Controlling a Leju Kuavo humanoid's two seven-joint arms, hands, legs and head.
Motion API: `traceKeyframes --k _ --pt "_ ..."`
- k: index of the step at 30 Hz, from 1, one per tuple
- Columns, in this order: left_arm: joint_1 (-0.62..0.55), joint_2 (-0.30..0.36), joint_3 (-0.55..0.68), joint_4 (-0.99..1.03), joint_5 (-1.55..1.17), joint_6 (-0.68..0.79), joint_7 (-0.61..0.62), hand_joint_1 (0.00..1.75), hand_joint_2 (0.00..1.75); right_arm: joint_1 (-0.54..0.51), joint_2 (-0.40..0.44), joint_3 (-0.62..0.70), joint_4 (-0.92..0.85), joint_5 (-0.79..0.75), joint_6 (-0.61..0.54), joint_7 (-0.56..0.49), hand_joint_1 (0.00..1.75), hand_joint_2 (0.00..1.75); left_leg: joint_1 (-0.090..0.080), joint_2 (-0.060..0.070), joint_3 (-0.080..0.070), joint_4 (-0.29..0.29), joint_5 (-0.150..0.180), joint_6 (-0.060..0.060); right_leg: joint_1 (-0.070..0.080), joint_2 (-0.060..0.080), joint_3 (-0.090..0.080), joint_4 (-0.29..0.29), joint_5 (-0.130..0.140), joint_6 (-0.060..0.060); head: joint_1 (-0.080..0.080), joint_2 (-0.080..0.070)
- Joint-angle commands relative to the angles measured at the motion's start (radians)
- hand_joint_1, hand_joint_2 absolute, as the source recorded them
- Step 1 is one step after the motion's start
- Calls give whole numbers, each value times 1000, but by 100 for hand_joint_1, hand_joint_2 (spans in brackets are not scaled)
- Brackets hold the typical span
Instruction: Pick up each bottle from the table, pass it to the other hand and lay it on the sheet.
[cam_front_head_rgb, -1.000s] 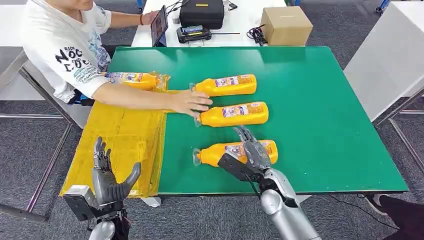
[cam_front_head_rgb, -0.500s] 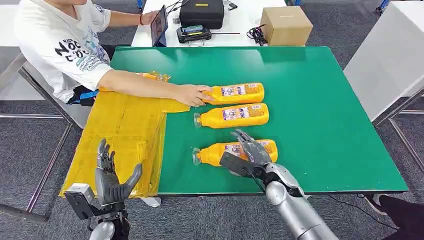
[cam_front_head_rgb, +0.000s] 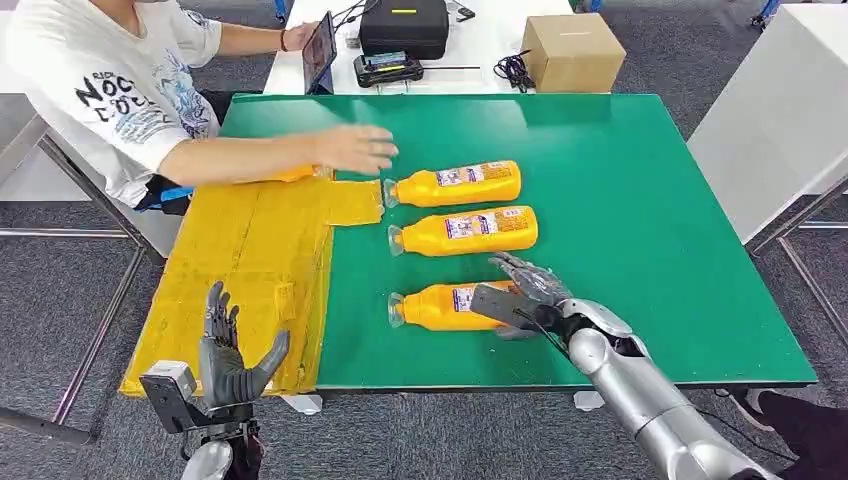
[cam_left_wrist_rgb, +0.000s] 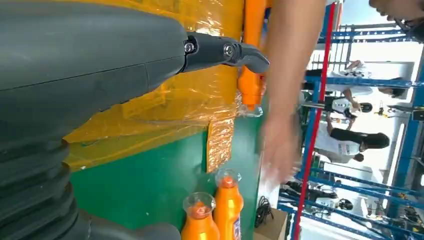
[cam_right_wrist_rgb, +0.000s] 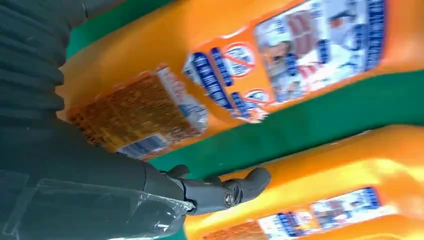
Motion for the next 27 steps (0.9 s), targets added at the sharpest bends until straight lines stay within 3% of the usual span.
traceKeyframes --k 1,9,15,25,26,27 --pt "-35 22 13 72 6 0 6 0 175 -42 -41 76 63 -3 6 6 0 175 1 1 2 -1 0 -1 1 0 2 -1 0 -2 0 0" --pt "-34 24 13 75 7 -3 9 0 175 -43 -65 84 46 -35 12 17 0 175 1 1 3 0 -1 -2 2 0 3 -1 0 -2 0 0" --pt "-56 30 3 107 10 -11 9 0 175 -99 -109 142 78 -110 119 0 0 175 1 2 2 0 -1 -2 1 1 2 0 0 -2 0 0" --pt "-82 26 -21 145 28 -8 15 0 175 -195 5 299 284 -118 105 -18 0 175 2 5 5 -1 -1 -2 2 4 4 -1 0 -2 0 0" --pt "-84 23 -20 149 32 -8 14 0 175 -198 12 302 294 -117 96 -19 21 175 2 5 4 -1 -1 -2 2 4 3 -2 0 -2 0 0" --pt "-85 22 -21 151 35 -10 13 0 175 -201 17 308 305 -120 95 -22 150 175 1 4 3 -1 -1 -1 2 3 2 -1 0 -2 0 0"
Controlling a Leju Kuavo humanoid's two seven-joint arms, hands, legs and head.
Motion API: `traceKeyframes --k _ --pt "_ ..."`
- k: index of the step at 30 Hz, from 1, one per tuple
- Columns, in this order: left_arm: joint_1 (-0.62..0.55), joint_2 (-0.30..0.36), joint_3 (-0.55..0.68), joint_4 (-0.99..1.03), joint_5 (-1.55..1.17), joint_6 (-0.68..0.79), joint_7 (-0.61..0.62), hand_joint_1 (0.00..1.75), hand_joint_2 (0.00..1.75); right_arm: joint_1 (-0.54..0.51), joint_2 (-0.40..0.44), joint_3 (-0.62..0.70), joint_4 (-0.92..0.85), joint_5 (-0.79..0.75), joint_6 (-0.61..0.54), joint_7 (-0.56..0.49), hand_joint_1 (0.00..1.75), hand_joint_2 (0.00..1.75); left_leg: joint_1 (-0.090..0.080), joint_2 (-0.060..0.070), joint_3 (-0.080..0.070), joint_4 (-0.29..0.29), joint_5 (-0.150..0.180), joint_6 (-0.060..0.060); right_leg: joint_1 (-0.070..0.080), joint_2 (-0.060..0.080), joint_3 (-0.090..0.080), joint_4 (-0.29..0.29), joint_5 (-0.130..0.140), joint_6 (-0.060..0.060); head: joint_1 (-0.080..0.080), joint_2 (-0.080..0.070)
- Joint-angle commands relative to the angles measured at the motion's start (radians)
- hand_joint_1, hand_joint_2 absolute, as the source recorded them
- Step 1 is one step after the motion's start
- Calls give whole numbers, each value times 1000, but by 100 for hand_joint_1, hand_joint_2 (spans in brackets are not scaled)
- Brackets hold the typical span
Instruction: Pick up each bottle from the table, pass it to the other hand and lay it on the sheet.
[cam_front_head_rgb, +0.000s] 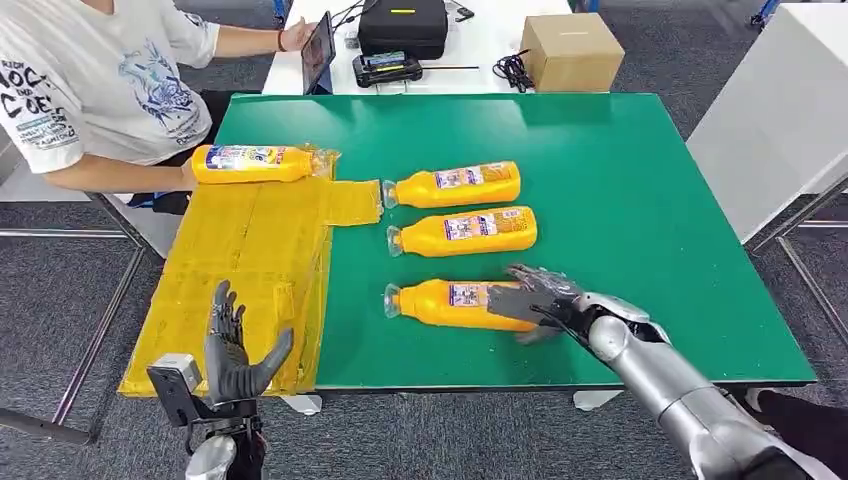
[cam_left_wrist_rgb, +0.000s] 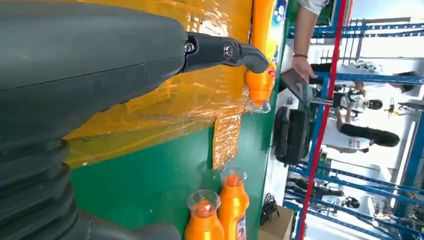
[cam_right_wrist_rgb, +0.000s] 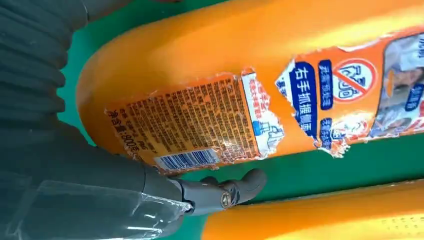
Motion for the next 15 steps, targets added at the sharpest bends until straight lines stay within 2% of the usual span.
traceKeyframes --k 1,2,3,10,11,12,13,14,15 --pt "-48 13 -18 94 18 -4 5 0 175 -102 91 167 223 4 -18 -11 157 175 2 4 5 -1 -2 -2 2 3 4 -1 0 -3 0 0" --pt "-48 12 -17 95 20 -5 4 0 175 -104 89 172 225 5 -19 -12 169 175 1 3 4 -1 -1 -2 2 2 3 -2 0 -2 0 0" --pt "-48 11 -16 96 23 -5 2 0 175 -104 86 173 222 5 -23 -13 173 175 1 2 3 -1 0 -1 1 1 3 -1 0 -2 0 0" --pt "-47 11 -15 96 24 -5 2 0 175 -100 82 174 221 6 -25 -13 171 175 2 2 6 -1 -1 -2 2 1 6 -2 0 -3 0 0" --pt "-46 11 -15 97 24 -6 2 0 175 -99 81 173 216 6 -28 -13 166 175 1 1 5 -1 -1 -2 1 1 5 -2 0 -2 0 0" --pt "-46 11 -15 97 24 -6 2 0 175 -99 81 173 216 6 -28 -13 145 175 1 1 5 -1 0 -1 1 1 5 -2 0 -2 0 0" --pt "-45 7 -14 102 28 -8 2 0 175 -99 84 174 215 7 -30 -10 143 175 1 0 4 -1 0 -1 1 0 4 -1 0 -2 0 0" --pt "-45 6 -14 105 28 -9 2 0 175 -97 85 174 215 7 -32 -10 145 175 2 1 6 -1 -1 -2 2 1 6 -2 -1 -3 0 0" --pt "-45 5 -15 110 31 -12 1 0 175 -97 87 180 216 14 -35 -5 164 175 1 0 5 -1 -1 -2 1 1 5 -1 -1 -2 0 0"
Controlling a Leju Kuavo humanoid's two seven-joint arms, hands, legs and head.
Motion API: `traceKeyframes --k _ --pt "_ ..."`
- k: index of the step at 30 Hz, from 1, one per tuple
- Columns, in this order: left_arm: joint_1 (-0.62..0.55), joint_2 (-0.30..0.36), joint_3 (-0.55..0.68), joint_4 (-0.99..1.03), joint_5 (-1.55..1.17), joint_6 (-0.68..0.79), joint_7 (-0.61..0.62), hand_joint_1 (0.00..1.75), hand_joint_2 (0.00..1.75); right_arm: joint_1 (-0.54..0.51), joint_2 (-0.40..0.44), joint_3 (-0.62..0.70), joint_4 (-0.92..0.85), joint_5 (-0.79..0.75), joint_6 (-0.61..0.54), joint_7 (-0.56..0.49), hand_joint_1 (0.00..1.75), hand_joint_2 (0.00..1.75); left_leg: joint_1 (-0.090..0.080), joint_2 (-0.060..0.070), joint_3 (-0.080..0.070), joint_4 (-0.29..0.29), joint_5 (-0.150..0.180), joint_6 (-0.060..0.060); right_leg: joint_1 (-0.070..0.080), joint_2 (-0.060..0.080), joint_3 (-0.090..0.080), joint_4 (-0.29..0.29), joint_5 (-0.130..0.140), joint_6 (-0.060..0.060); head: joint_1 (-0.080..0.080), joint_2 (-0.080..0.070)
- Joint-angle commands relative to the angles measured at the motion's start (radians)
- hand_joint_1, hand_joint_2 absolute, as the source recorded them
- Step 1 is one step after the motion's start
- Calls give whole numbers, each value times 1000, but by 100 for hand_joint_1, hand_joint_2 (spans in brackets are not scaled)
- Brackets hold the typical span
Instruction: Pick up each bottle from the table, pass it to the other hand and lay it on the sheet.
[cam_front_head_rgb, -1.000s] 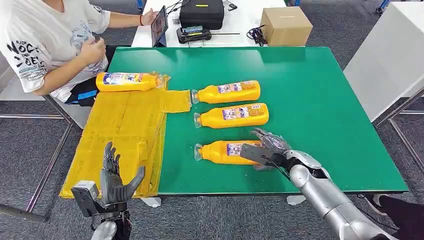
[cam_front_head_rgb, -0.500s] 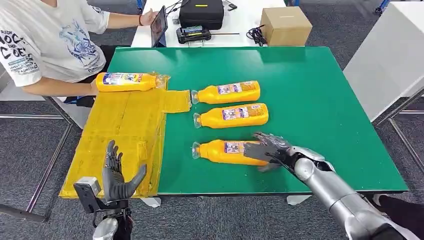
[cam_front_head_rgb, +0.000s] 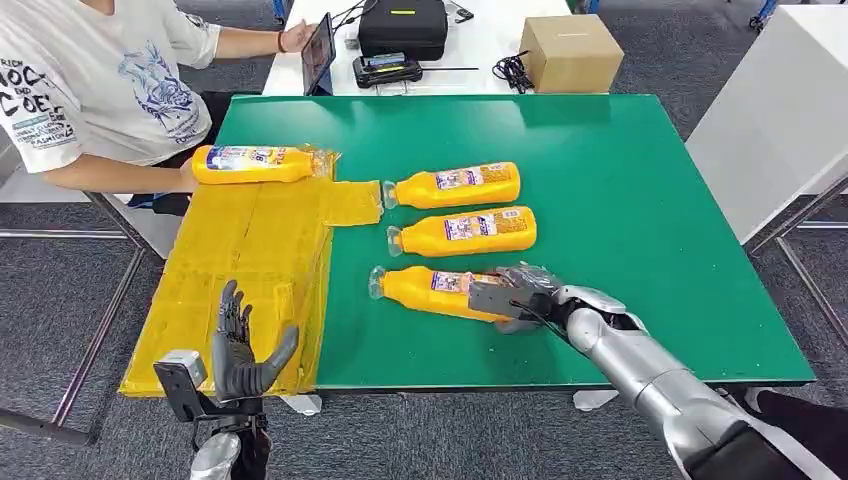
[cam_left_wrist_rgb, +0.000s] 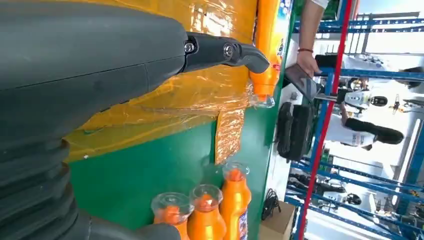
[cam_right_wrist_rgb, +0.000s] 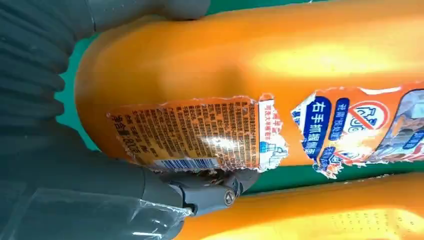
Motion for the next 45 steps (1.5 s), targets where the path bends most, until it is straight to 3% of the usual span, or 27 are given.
traceKeyframes --k 1,10,15,17,18,19,24,37,41,45 --pt "-30 3 -4 81 15 -12 0 0 175 -17 29 79 87 11 -9 10 175 175 1 0 2 -1 -1 -1 1 0 3 -1 0 -2 0 0" --pt "-26 0 -1 75 21 -24 -3 0 175 30 39 31 57 0 -57 -9 175 175 2 1 3 -1 0 -2 2 -1 3 -2 0 -2 0 0" --pt "-2 -1 7 31 22 -25 -7 0 175 266 92 -213 -225 3 -276 -168 175 175 3 -1 5 -2 -1 -2 3 -2 6 -3 -1 -3 0 0" --pt "11 -3 9 9 21 -25 -7 0 175 326 114 -252 -317 60 -285 -139 175 175 3 0 4 -1 -1 -2 3 -1 4 -2 -1 -2 1 0" --pt "14 -4 6 2 20 -27 -6 0 175 378 154 -320 -390 57 -312 -238 175 175 3 0 4 -1 -2 -3 3 0 5 -2 -2 -3 0 0" --pt "15 -4 3 0 22 -29 -6 0 175 408 174 -350 -441 59 -313 -274 175 175 2 1 1 -1 -1 -2 3 1 2 -1 -1 -2 0 0" --pt "37 -7 -13 -43 23 -18 -3 0 175 528 296 -478 -622 61 -368 -347 175 175 3 -1 -4 0 -1 -1 3 -1 -4 1 -2 -2 0 0" --pt "78 -14 -43 -173 81 21 8 0 175 606 370 -623 -673 45 -473 -404 175 175 2 -1 -4 0 -2 -2 2 -2 -3 0 -2 -3 0 0" --pt "80 15 -115 -176 134 -75 77 0 175 626 387 -641 -617 71 -497 -428 175 175 3 -1 -1 0 -3 -3 3 -2 0 0 -3 -3 0 0" --pt "76 15 -117 -172 134 -75 77 0 175 630 393 -638 -608 75 -504 -437 175 175 3 0 -1 0 -3 -3 3 0 0 -1 -2 -3 0 0"
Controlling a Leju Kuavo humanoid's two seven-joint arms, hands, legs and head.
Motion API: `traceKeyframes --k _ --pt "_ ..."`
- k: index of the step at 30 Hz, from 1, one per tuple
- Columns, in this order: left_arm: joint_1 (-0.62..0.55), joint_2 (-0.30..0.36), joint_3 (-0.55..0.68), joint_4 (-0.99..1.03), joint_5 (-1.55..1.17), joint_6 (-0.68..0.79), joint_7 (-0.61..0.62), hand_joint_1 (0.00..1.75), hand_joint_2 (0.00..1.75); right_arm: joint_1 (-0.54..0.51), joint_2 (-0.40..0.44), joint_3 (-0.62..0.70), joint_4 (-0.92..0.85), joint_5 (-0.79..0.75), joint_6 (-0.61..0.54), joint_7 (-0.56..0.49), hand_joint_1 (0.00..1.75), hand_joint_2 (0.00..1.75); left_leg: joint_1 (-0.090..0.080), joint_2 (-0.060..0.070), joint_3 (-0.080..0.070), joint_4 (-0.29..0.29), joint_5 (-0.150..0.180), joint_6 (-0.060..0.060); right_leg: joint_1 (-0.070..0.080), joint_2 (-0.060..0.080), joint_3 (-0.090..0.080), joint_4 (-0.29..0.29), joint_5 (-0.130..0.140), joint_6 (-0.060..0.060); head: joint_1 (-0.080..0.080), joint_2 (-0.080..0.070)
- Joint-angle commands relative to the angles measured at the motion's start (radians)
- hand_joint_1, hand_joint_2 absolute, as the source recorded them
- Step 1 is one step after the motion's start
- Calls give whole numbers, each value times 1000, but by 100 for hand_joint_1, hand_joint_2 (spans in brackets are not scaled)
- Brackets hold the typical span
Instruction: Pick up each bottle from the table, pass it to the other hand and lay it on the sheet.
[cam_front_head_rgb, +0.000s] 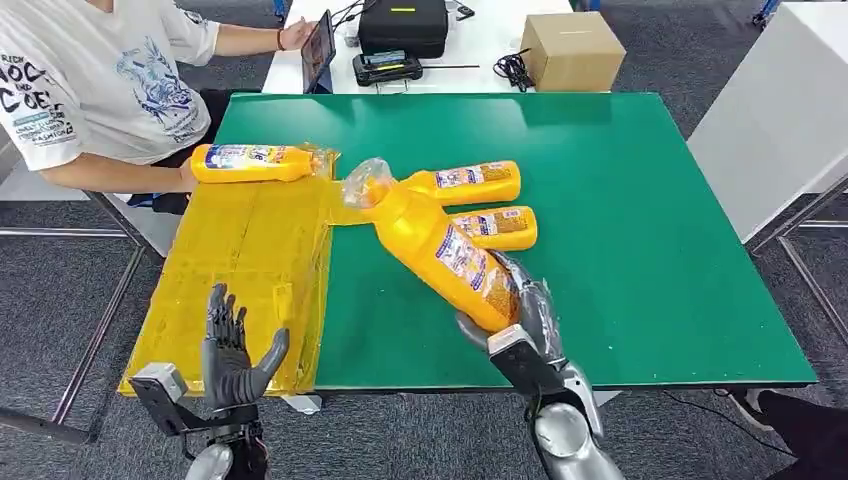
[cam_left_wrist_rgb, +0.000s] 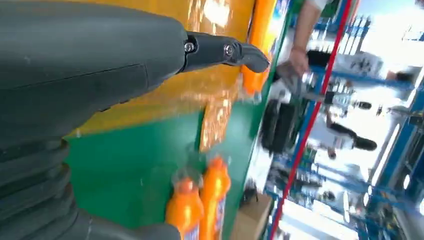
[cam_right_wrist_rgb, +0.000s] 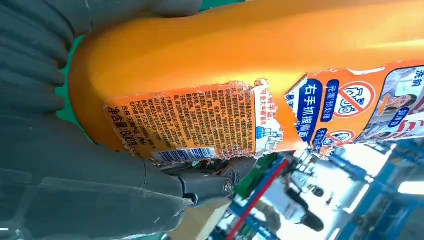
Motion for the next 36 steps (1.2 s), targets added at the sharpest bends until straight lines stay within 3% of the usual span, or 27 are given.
traceKeyframes --k 1,9,15,20,36 --pt "-8 28 -67 -14 23 -31 22 0 175 16 40 -63 48 16 -24 -23 175 175 1 1 2 -1 -1 -1 1 0 2 -1 0 -1 0 0" --pt "-10 32 -71 -11 36 -49 26 0 175 11 44 -64 54 16 -24 -23 175 175 1 1 2 -1 -1 -1 1 1 2 -1 0 -1 0 0" --pt "-83 69 -124 64 60 -166 82 0 175 -28 113 -6 279 42 -43 -89 175 175 1 1 3 -1 -1 -2 2 1 3 -2 0 -2 0 0" --pt "-110 60 -131 133 104 -233 112 0 175 -86 149 75 413 71 -80 -117 175 175 2 4 5 -2 -1 -2 2 3 4 -2 1 -2 0 0" --pt "-106 64 -144 168 158 -286 147 0 175 -120 165 155 499 72 -87 -117 175 175 1 2 3 -1 -1 -2 1 1 3 -1 0 -2 0 0"
